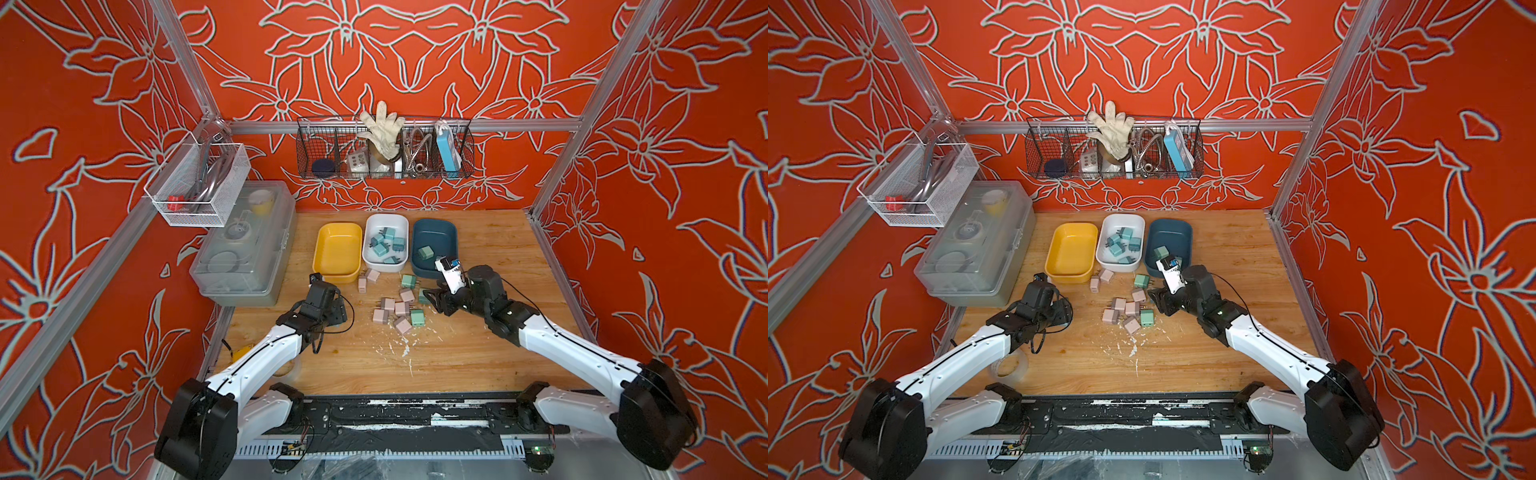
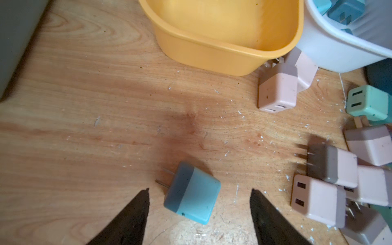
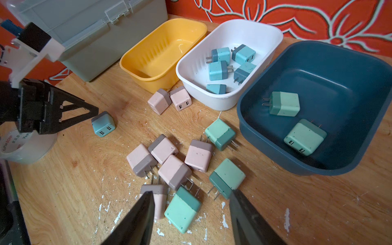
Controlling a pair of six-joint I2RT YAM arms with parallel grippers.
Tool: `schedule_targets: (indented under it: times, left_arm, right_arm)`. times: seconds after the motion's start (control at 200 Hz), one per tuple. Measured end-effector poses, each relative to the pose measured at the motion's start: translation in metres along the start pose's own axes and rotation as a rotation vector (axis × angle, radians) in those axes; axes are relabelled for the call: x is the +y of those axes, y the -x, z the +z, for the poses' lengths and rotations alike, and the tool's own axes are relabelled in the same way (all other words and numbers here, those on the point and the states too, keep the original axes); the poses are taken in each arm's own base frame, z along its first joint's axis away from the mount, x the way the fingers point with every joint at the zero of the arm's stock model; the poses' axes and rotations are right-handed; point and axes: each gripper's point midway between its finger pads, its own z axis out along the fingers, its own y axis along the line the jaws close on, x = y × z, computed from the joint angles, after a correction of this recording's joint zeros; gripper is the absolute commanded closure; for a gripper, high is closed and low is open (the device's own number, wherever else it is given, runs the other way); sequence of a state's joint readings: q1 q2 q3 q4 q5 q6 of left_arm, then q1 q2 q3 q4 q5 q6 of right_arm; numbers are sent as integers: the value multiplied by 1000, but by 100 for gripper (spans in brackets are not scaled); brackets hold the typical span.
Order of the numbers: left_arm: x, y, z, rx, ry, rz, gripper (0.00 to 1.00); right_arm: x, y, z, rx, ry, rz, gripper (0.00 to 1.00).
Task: Place the plugs by color into the storage box
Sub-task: Pick up the plug from the center of the board.
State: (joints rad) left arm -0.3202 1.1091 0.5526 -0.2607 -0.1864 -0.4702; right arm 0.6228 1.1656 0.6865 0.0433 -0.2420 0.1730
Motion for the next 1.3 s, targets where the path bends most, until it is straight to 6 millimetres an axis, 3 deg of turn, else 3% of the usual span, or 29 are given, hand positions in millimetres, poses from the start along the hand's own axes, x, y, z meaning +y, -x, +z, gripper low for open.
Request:
schedule_targets:
  times: [0.215,0.746,0.896,1.066,1.301]
  left_arm:
    - [-1,-11,16,58,6,-16,25]
    - [9,-28,34,120,62,-12,25]
    - [8,-27,35,114,60,-27,30]
    - [7,-26,37,110,57,-34,37]
    - [5,-25,39,106,49,-33,46]
  right_arm:
    - [0,-1,0,2,-2,-1,39]
    - [-1,-2,1,7,-2,0,39]
    - [1,-3,3,12,10,3,38]
    - [19,-16,16,60,129,17,38]
    - [60,-31,31,139,306,-5,38]
